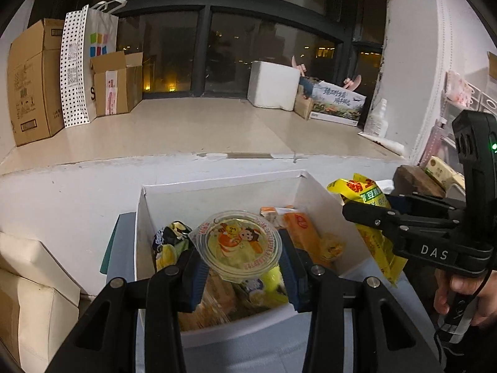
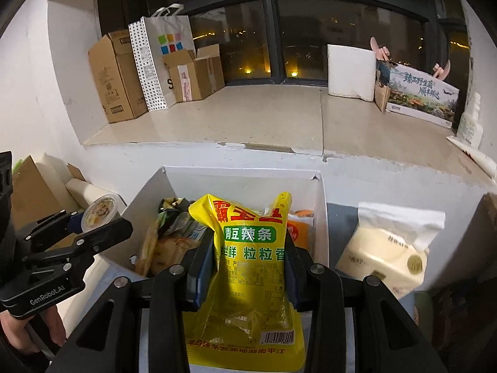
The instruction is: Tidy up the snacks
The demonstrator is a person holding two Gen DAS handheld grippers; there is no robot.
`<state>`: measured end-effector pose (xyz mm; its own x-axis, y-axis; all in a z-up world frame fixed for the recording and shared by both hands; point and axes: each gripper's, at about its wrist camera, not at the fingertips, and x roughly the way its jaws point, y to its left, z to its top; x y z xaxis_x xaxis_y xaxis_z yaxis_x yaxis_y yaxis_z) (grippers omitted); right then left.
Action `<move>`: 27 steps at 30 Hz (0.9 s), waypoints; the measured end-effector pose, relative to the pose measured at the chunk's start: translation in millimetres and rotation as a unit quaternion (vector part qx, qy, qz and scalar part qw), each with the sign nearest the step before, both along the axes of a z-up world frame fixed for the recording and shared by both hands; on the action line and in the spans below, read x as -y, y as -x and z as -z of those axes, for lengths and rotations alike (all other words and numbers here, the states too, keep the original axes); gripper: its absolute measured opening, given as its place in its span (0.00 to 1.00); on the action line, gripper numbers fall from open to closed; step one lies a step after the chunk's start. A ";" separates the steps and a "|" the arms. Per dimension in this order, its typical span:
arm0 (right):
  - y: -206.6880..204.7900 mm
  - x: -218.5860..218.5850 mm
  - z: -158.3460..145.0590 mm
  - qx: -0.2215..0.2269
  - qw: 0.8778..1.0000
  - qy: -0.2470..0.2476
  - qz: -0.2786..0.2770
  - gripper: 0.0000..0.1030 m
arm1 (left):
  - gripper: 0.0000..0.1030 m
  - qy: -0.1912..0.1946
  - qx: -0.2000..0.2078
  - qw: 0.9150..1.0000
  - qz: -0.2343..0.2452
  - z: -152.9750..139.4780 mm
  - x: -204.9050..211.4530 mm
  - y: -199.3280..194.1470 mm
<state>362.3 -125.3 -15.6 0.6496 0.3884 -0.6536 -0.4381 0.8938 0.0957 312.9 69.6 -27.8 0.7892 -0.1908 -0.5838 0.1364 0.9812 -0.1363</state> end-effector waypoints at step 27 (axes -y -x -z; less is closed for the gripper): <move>-61.0 -16.8 19.0 -0.039 0.998 -0.003 0.042 1.00 | 1.00 -0.050 -0.062 0.997 -0.013 23.7 -6.4 -31.8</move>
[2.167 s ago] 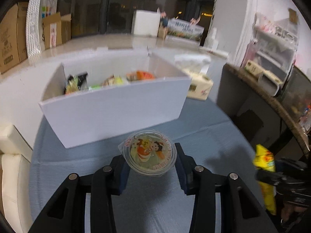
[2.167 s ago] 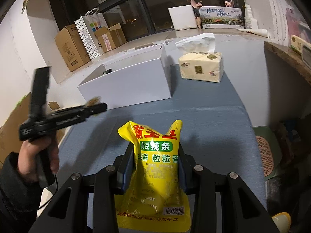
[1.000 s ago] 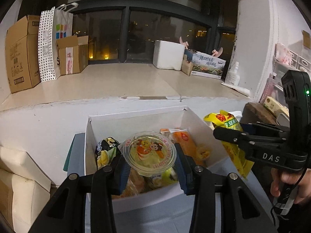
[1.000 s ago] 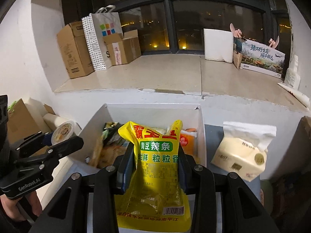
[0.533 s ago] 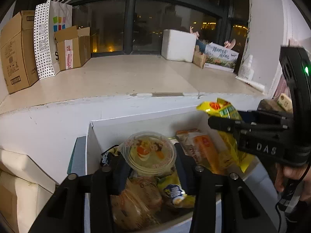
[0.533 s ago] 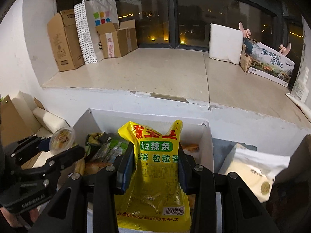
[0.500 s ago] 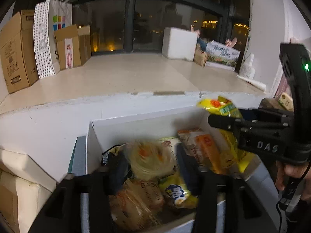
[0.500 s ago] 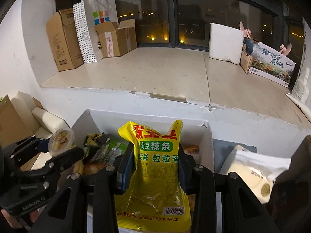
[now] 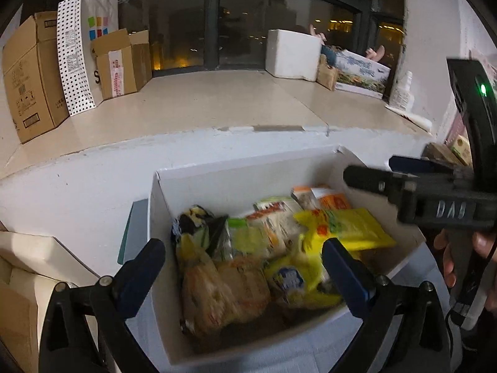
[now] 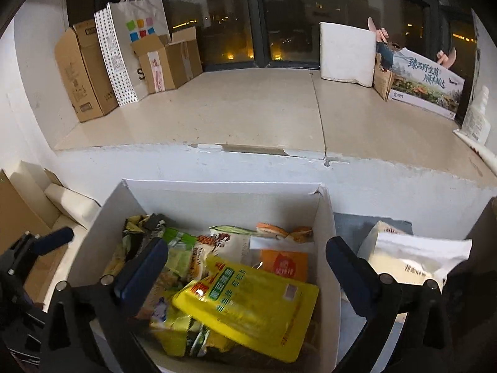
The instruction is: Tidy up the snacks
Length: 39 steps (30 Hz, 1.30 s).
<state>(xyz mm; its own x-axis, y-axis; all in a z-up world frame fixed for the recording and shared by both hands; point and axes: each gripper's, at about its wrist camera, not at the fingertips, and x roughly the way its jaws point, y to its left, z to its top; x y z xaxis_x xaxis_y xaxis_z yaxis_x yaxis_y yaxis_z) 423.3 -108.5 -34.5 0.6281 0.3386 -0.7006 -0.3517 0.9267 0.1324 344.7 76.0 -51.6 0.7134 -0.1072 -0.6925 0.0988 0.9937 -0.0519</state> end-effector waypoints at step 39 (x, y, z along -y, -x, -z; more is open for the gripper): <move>325.0 76.1 -7.6 0.098 0.994 0.017 -0.036 1.00 | 1.00 0.034 0.079 0.996 -0.029 -30.8 60.9 298.0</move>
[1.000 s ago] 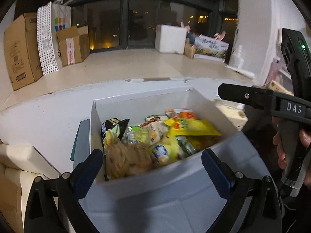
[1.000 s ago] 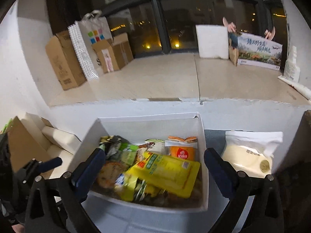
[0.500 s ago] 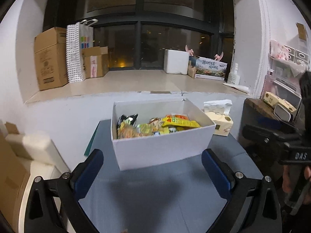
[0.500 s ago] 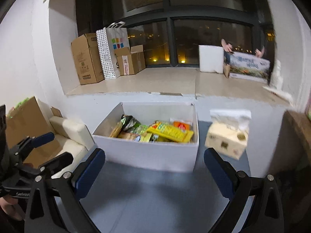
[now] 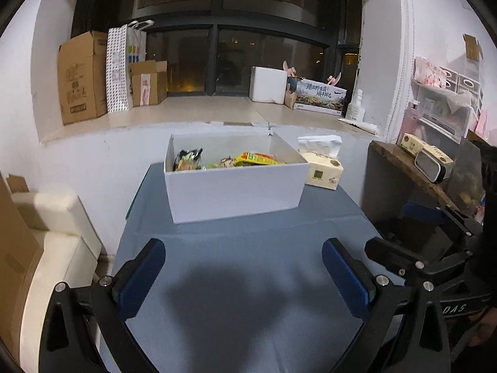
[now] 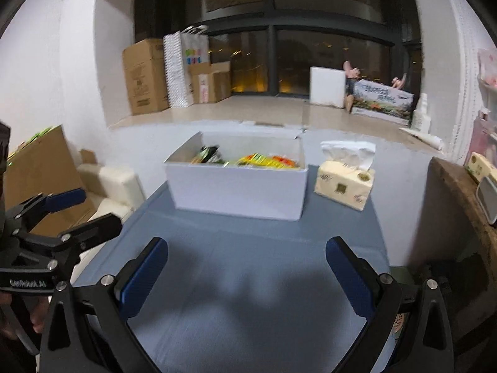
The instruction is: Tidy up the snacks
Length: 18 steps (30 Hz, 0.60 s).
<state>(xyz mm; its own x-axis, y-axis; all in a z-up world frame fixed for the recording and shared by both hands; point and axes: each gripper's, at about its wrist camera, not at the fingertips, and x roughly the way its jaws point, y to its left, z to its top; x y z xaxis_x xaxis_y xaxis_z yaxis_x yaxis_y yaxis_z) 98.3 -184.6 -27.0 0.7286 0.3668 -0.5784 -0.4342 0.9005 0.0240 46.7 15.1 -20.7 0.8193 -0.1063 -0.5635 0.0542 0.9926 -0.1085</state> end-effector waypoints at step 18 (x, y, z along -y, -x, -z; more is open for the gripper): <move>28.2 9.0 -13.0 0.019 1.000 -0.014 0.006 1.00 | 1.00 -0.003 0.022 0.999 -0.022 -18.9 -9.8 34.9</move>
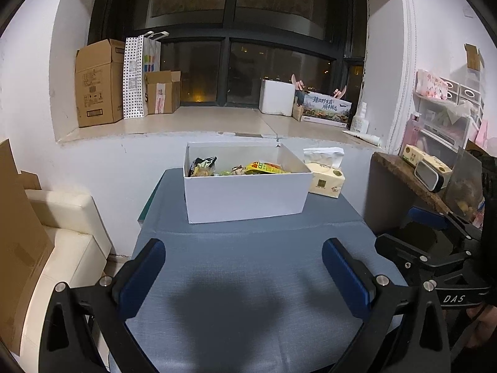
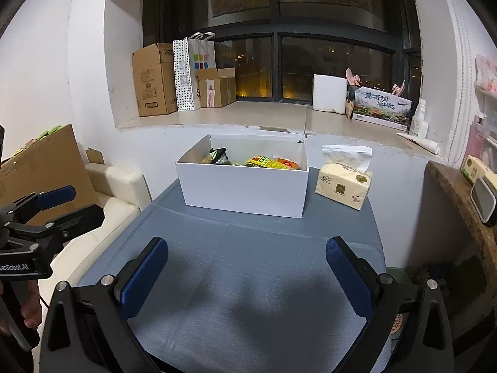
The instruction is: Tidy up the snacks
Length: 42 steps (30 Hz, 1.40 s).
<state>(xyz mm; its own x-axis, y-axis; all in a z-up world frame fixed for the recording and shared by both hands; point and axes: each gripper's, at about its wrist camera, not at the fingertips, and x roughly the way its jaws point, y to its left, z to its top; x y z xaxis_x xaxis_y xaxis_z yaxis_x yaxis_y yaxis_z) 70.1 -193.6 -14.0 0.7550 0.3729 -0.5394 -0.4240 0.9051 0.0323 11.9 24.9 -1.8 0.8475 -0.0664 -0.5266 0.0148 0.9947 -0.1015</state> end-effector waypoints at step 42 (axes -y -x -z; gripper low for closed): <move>3.8 11.3 -3.9 -0.001 1.000 -0.023 0.000 1.00 | 1.00 -0.006 -0.006 1.000 0.009 3.0 9.4 -2.9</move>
